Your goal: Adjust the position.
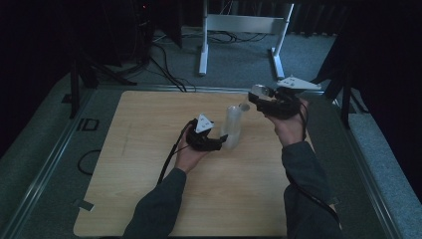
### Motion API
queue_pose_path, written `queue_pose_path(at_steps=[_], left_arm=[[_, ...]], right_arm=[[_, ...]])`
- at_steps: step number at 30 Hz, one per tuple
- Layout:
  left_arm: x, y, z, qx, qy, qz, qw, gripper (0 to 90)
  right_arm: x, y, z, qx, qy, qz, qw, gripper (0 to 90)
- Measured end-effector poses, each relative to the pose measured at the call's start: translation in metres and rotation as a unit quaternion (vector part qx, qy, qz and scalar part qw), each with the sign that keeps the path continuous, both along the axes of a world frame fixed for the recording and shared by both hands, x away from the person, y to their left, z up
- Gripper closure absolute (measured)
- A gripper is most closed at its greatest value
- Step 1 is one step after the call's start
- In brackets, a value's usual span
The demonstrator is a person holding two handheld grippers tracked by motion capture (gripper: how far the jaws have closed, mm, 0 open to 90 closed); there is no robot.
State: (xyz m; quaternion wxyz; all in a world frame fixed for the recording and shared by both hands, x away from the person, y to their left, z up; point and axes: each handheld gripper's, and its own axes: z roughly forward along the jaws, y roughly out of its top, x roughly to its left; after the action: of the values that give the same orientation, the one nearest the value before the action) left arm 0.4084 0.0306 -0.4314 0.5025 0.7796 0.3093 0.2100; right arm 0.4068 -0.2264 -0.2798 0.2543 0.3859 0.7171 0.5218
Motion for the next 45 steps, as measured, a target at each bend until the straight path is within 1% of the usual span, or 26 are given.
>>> queue_pose_path(at_steps=[3,5,6,9,10,14,16,17,18,19,22,26,28,31,32,33,35,36,37,39,41,42,43,44,45], left_arm=[[-0.005,0.003,0.003,-0.006,-0.006,-0.001,1.0000,25.0],[-0.005,0.003,0.003,-0.006,-0.006,-0.001,1.0000,25.0],[-0.009,0.004,0.004,-0.009,-0.015,0.000,0.9998,25.0],[-0.013,0.004,0.005,-0.012,-0.018,-0.003,0.9998,25.1],[-0.014,0.004,0.005,-0.014,-0.018,-0.005,0.9997,25.1],[-0.020,0.003,0.006,-0.016,-0.019,-0.012,0.9996,25.1],[-0.023,0.001,0.008,-0.018,-0.019,-0.017,0.9995,25.1],[-0.023,0.001,0.008,-0.018,-0.019,-0.017,0.9995,25.1],[-0.026,0.000,0.010,-0.018,-0.022,-0.022,0.9994,25.1],[-0.028,-0.002,0.010,-0.018,-0.024,-0.024,0.9992,25.2],[-0.033,-0.004,0.014,-0.018,-0.031,-0.035,0.9988,26.0],[-0.040,-0.009,0.017,-0.022,-0.039,-0.045,0.9980,26.1],[-0.042,-0.012,0.018,-0.022,-0.041,-0.051,0.9976,26.1],[-0.043,-0.015,0.017,-0.020,-0.040,-0.056,0.9974,26.6],[-0.043,-0.016,0.015,-0.018,-0.039,-0.060,0.9973,26.6],[-0.044,-0.018,0.014,-0.019,-0.037,-0.061,0.9973,27.3],[-0.044,-0.019,0.014,-0.020,-0.036,-0.062,0.9972,27.3],[-0.045,-0.022,0.012,-0.018,-0.035,-0.067,0.9970,27.3],[-0.045,-0.022,0.011,-0.019,-0.034,-0.069,0.9969,27.3],[-0.046,-0.024,0.011,-0.017,-0.032,-0.072,0.9967,27.2],[-0.047,-0.025,0.010,-0.016,-0.033,-0.074,0.9966,27.2],[-0.047,-0.026,0.010,-0.016,-0.033,-0.077,0.9964,27.2],[-0.047,-0.026,0.010,-0.015,-0.033,-0.078,0.9963,27.2],[-0.048,-0.027,0.010,-0.014,-0.033,-0.079,0.9962,27.2],[-0.048,-0.028,0.010,-0.014,-0.032,-0.080,0.9962,27.1]], right_arm=[[-0.004,-0.008,-0.004,-0.003,0.007,-0.010,0.9999,40.9],[-0.005,-0.010,-0.006,-0.003,0.009,-0.011,0.9999,40.9],[-0.005,-0.010,-0.006,-0.003,0.009,-0.011,0.9999,40.9],[-0.010,-0.017,-0.017,-0.005,0.022,-0.018,0.9996,41.0],[-0.010,-0.017,-0.017,-0.005,0.022,-0.018,0.9996,41.0],[-0.016,-0.020,-0.028,-0.008,0.028,-0.020,0.9994,41.0],[-0.019,-0.023,-0.034,-0.002,0.034,-0.023,0.9991,41.0],[-0.019,-0.023,-0.034,-0.002,0.034,-0.023,0.9991,41.0],[-0.021,-0.023,-0.037,-0.002,0.037,-0.025,0.9990,41.0],[-0.024,-0.024,-0.044,0.002,0.041,-0.027,0.9988,41.0],[-0.029,-0.023,-0.054,0.009,0.051,-0.027,0.9983,41.0],[-0.037,-0.023,-0.064,0.019,0.060,-0.031,0.9975,41.0],[-0.041,-0.023,-0.068,0.029,0.065,-0.028,0.9971,41.0],[-0.043,-0.023,-0.070,0.030,0.066,-0.027,0.9970,41.0],[-0.048,-0.022,-0.075,0.036,0.069,-0.025,0.9966,41.0],[-0.049,-0.020,-0.079,0.036,0.072,-0.023,0.9965,41.0],[-0.050,-0.020,-0.081,0.036,0.073,-0.023,0.9964,41.0],[-0.051,-0.019,-0.084,0.037,0.077,-0.021,0.9961,41.0],[-0.052,-0.017,-0.092,0.039,0.085,-0.019,0.9954,41.0],[-0.053,-0.016,-0.098,0.040,0.090,-0.019,0.9949,40.9],[-0.053,-0.016,-0.100,0.042,0.094,-0.019,0.9945,41.0],[-0.053,-0.016,-0.103,0.046,0.096,-0.019,0.9941,41.0],[-0.054,-0.017,-0.107,0.057,0.100,-0.020,0.9931,41.0],[-0.054,-0.018,-0.109,0.063,0.102,-0.022,0.9926,40.9],[-0.053,-0.019,-0.111,0.074,0.107,-0.023,0.9913,41.0]])
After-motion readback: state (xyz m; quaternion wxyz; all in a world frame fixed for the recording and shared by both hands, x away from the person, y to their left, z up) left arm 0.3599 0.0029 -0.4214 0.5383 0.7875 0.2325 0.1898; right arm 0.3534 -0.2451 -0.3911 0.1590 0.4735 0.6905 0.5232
